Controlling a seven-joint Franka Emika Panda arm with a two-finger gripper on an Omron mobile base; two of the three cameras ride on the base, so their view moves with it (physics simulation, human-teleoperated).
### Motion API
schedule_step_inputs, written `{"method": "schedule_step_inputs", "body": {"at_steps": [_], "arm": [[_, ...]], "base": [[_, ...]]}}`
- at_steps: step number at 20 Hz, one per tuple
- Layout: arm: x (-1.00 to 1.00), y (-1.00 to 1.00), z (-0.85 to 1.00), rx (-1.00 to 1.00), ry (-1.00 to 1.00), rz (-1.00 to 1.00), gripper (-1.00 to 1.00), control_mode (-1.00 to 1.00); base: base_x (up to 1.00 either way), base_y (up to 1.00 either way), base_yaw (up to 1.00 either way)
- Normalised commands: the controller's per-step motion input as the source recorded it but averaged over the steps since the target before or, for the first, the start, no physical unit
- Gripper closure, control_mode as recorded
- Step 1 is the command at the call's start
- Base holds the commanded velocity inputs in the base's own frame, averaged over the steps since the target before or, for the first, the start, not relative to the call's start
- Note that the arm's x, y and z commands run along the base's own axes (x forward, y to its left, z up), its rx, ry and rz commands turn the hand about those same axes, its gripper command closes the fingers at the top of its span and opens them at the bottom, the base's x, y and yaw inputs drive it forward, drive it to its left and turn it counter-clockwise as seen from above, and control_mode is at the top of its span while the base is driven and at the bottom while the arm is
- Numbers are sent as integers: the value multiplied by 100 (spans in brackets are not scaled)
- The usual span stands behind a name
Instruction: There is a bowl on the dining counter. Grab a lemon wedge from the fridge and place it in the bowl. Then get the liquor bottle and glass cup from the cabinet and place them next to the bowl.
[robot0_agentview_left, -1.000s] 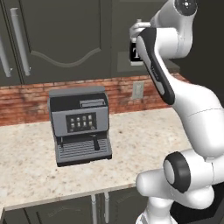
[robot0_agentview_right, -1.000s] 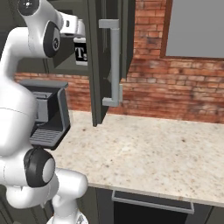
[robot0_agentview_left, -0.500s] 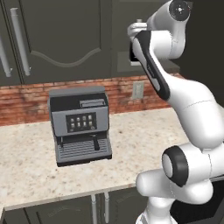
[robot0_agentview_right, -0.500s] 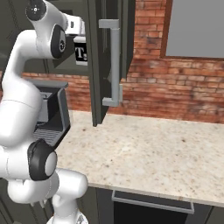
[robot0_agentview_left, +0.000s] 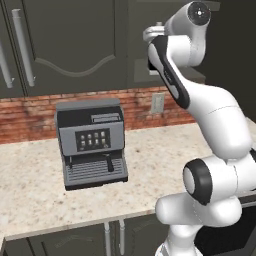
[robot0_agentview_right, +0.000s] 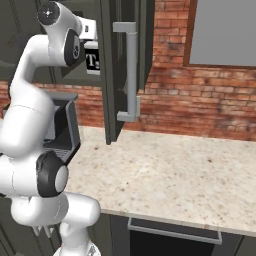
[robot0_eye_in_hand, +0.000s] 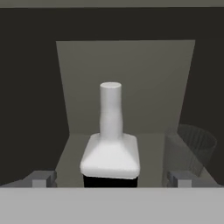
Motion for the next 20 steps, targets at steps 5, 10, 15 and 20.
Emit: {"method": "schedule_step_inputs", "body": {"at_steps": [5, 10, 15, 20], "arm": [[24, 0, -4, 0, 0, 0, -100, -100], [25, 0, -6, 0, 0, 0, -100, -100], [30, 0, -8, 1, 0, 0, -100, -100], [27, 0, -8, 0, 0, 0, -100, -100]], "base": [[0, 0, 0], [0, 0, 0], [0, 0, 0], [0, 0, 0]]}}
